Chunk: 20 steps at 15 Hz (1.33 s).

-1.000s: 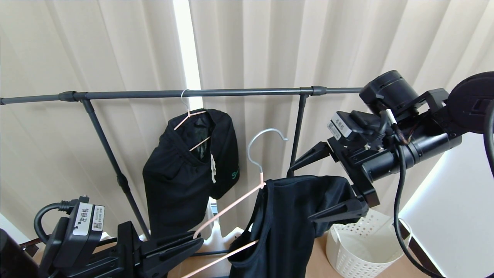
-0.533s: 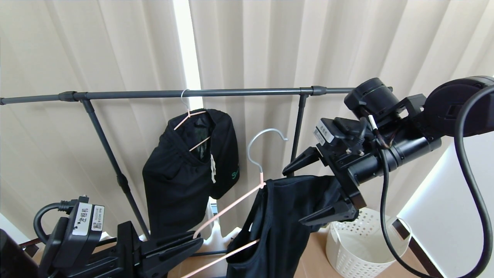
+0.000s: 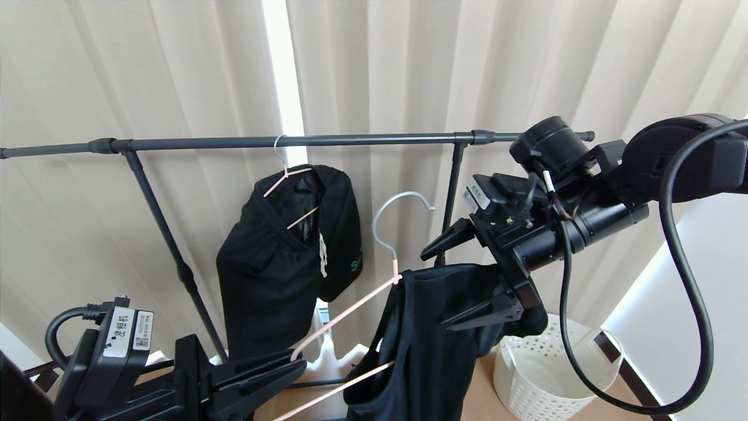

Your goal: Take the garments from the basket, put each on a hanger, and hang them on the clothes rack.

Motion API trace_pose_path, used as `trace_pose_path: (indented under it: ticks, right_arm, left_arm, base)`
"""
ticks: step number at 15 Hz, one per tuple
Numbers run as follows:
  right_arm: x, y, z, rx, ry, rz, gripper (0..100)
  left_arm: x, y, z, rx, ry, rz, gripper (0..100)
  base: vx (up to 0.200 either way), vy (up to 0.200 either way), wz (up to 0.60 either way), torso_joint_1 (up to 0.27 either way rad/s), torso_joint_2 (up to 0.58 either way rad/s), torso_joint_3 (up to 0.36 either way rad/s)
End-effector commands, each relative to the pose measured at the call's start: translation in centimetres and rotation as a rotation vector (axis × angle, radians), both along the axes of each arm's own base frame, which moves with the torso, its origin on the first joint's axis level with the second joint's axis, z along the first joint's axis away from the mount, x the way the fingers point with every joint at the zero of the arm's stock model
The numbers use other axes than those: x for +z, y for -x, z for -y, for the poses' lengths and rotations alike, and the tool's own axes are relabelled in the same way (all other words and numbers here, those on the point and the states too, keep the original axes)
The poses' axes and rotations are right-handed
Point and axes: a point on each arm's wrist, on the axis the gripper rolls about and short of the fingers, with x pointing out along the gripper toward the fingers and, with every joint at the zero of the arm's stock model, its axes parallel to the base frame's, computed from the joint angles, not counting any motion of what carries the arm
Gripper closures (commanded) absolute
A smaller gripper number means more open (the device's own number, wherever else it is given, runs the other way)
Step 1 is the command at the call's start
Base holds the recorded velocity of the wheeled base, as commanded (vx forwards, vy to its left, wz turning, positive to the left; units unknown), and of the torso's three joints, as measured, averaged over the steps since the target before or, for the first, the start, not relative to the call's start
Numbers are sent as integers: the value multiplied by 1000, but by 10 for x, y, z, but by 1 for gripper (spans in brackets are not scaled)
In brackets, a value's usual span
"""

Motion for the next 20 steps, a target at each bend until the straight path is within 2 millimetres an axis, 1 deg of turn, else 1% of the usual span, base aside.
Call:
trace_pose_path:
  ticks: [1,20]
  right_arm:
    - [0,0,-1,2,1,-2,100]
    - [5,6,3,1,-2,8,100]
  left_arm:
    - [0,0,0,-1,-1,-2,100]
    - [0,0,0,-1,-1,1,100]
  base:
    - [0,0,0,0,0,0]
    - [0,0,0,0,0,0]
